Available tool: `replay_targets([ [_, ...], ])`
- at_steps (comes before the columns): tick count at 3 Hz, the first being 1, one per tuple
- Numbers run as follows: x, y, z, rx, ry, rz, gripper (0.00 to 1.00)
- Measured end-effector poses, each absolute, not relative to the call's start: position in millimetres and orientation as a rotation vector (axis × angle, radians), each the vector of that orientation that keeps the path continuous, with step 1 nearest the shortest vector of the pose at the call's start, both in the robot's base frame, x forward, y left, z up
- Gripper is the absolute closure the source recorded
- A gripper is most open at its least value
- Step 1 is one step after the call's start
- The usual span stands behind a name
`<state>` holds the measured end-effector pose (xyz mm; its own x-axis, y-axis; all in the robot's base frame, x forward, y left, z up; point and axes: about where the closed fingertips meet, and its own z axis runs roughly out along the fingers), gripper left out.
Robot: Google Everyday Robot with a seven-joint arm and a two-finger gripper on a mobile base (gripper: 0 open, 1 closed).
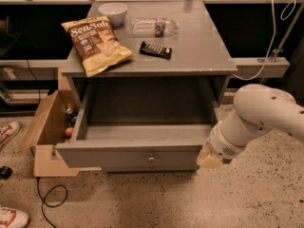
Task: Close top drawer
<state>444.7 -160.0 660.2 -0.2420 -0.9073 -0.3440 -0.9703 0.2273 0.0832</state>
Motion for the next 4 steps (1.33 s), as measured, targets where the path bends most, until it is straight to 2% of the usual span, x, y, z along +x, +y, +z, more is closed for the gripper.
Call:
replay_targets([
  [1,477.5,-170.4,638.2,-1.788,2.155,0.306,1.00],
  [4,505.0,-161.4,631.1,-1.733,2.023,0.225,1.00],
])
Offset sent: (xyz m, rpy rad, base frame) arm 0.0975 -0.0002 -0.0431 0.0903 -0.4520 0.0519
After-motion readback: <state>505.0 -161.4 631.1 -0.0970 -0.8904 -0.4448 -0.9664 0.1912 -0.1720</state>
